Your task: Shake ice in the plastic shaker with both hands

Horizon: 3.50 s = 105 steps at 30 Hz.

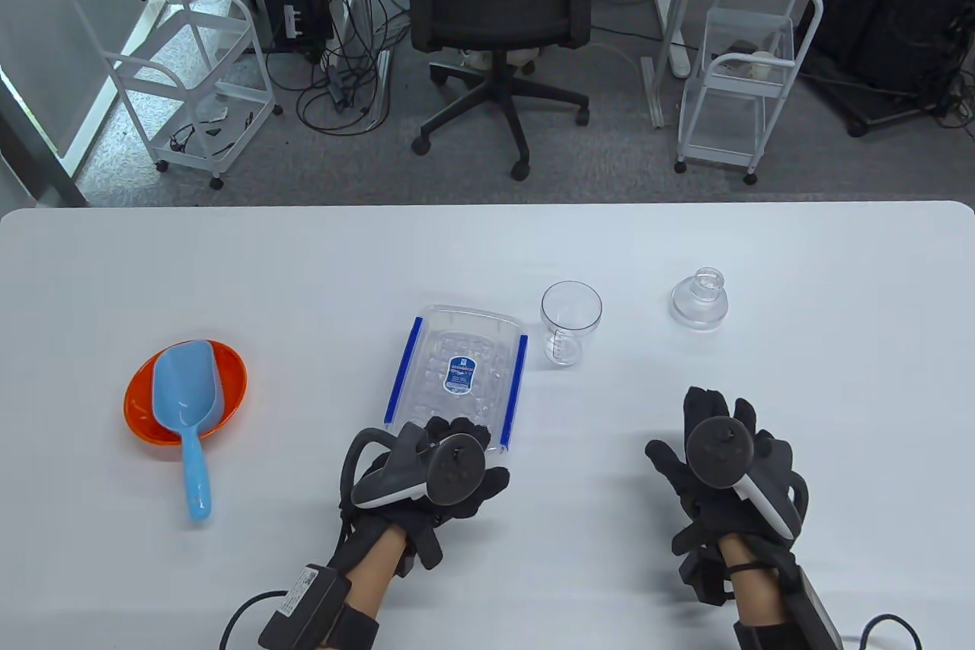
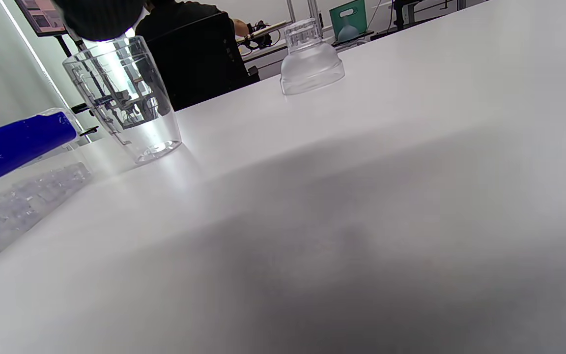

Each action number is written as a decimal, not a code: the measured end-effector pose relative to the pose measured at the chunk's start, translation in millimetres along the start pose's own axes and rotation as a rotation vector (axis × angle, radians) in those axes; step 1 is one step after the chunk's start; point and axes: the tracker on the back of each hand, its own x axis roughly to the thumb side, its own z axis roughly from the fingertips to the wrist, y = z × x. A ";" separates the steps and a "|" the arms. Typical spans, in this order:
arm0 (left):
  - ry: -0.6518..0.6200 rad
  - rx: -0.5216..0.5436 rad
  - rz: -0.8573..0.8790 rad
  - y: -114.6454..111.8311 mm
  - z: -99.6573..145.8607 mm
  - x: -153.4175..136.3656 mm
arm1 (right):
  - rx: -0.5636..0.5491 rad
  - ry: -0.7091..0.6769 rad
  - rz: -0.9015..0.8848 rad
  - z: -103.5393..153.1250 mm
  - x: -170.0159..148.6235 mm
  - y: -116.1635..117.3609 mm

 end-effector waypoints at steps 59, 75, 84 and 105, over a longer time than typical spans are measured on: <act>-0.056 -0.376 0.325 7.4 13.2 91.1 | 0.049 -0.089 -0.054 -3.4 8.8 12.8; -0.066 -0.368 0.320 4.4 22.6 93.2 | 0.067 -0.090 -0.066 -4.0 7.1 15.4; -0.077 -0.347 0.318 1.7 28.9 94.7 | 0.081 -0.076 -0.068 -4.8 5.8 16.8; 0.181 0.261 0.303 27.5 48.5 -9.3 | 0.320 -0.285 -0.262 7.8 41.8 39.0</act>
